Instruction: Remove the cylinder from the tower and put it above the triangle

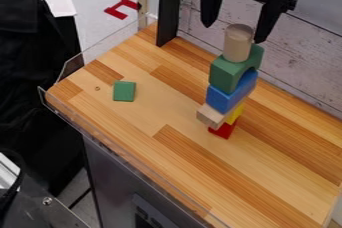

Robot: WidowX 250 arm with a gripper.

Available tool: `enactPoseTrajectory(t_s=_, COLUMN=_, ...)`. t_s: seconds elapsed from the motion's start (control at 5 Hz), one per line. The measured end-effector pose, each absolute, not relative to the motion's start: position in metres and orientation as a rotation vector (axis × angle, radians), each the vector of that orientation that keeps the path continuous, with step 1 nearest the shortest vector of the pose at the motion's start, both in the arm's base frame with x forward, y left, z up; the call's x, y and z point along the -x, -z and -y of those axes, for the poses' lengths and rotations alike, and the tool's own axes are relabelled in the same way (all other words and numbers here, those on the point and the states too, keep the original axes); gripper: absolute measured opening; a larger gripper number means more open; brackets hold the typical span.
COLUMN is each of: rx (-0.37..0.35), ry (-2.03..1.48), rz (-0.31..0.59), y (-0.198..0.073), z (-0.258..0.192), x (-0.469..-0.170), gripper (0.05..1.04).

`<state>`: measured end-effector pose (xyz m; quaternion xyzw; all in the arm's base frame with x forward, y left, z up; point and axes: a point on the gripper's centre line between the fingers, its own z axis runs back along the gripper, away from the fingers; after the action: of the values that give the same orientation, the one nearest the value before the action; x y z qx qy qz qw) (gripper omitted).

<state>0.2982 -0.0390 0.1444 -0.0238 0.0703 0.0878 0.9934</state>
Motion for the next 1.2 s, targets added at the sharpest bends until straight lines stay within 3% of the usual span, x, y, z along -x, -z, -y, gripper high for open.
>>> enactPoseTrajectory(t_s=0.2, rx=0.069, ry=-0.191, rz=-0.154, y=-0.139, z=0.035, x=-0.297, gripper=0.945)
enactPoseTrajectory(t_s=0.4, rx=0.081, ry=-0.209, rz=-0.157, y=-0.137, z=0.032, x=-0.296, gripper=0.675)
enactPoseTrajectory(t_s=0.6, rx=0.085, ry=-0.210, rz=-0.159, y=-0.137, z=0.033, x=-0.296, gripper=0.515)
enactPoseTrajectory(t_s=1.0, rx=0.068, ry=-0.212, rz=-0.167, y=-0.141, z=0.031, x=-0.295, gripper=0.515)
enactPoseTrajectory(t_s=1.2, rx=0.060, ry=-0.237, rz=-0.119, y=-0.158, z=0.017, x=-0.296, gripper=0.515)
